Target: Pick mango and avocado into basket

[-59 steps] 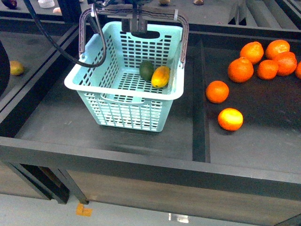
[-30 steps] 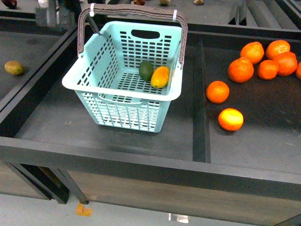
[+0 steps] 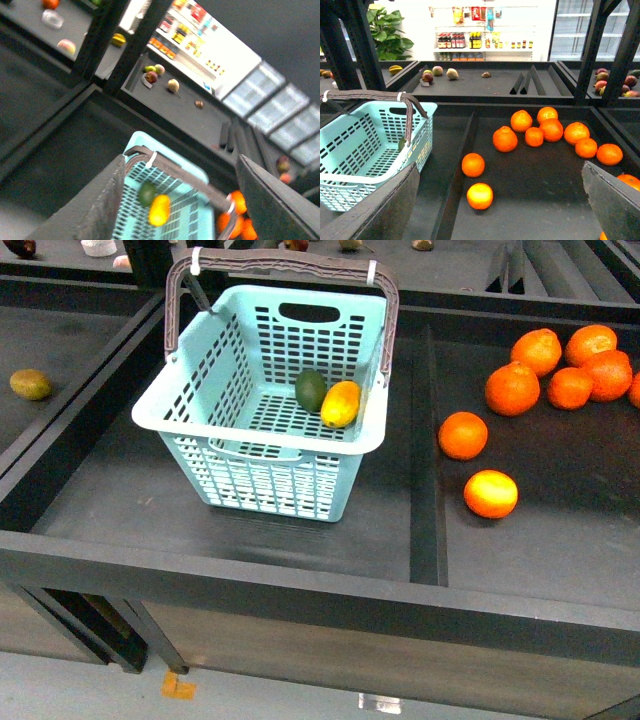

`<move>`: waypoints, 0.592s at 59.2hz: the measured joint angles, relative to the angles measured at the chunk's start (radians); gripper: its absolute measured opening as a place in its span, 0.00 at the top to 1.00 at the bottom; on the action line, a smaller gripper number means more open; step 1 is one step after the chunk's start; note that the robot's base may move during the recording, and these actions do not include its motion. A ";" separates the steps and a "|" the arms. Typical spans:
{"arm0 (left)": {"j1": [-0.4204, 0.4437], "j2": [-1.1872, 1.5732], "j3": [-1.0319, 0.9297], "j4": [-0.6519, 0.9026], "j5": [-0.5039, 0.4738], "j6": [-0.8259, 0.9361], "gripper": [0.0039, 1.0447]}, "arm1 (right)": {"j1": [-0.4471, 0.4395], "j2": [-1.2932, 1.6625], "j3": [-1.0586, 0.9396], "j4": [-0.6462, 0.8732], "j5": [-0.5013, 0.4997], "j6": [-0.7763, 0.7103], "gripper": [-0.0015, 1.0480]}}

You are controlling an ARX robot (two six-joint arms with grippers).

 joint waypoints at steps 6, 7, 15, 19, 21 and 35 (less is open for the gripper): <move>-0.013 -0.089 -0.158 0.093 -0.001 0.302 0.58 | 0.000 0.000 0.000 0.000 0.000 0.000 0.08; -0.023 -0.104 -0.180 0.103 -0.017 0.335 0.61 | 0.000 0.000 0.000 0.000 0.000 0.000 0.08; -0.045 -0.196 -0.343 0.159 -0.033 0.428 0.89 | 0.000 0.000 0.000 0.000 0.000 0.000 0.08; -0.047 -0.241 -0.411 0.177 -0.033 0.442 0.98 | 0.000 0.000 0.000 0.000 0.000 0.000 0.08; -0.047 -0.265 -0.441 0.184 -0.034 0.446 0.98 | 0.000 0.000 0.000 0.000 0.000 0.000 0.08; -0.047 -0.415 -0.596 0.191 -0.034 0.452 0.98 | 0.000 0.000 0.000 0.000 0.000 0.000 0.08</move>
